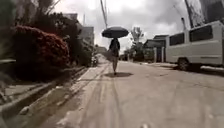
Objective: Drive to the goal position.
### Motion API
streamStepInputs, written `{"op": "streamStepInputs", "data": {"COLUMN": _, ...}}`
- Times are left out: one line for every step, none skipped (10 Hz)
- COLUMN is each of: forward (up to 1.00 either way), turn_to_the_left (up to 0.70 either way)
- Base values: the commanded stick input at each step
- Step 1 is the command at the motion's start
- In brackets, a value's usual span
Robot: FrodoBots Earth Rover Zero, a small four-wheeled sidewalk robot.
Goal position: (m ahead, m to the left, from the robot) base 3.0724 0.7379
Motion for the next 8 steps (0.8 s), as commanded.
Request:
{"op": "streamStepInputs", "data": {"forward": 1.0, "turn_to_the_left": 0.09}}
{"op": "streamStepInputs", "data": {"forward": 1.0, "turn_to_the_left": 0.1}}
{"op": "streamStepInputs", "data": {"forward": 1.0, "turn_to_the_left": 0.12}}
{"op": "streamStepInputs", "data": {"forward": 1.0, "turn_to_the_left": 0.05}}
{"op": "streamStepInputs", "data": {"forward": 1.0, "turn_to_the_left": 0.05}}
{"op": "streamStepInputs", "data": {"forward": 1.0, "turn_to_the_left": 0.05}}
{"op": "streamStepInputs", "data": {"forward": 1.0, "turn_to_the_left": 0.05}}
{"op": "streamStepInputs", "data": {"forward": 1.0, "turn_to_the_left": 0.06}}
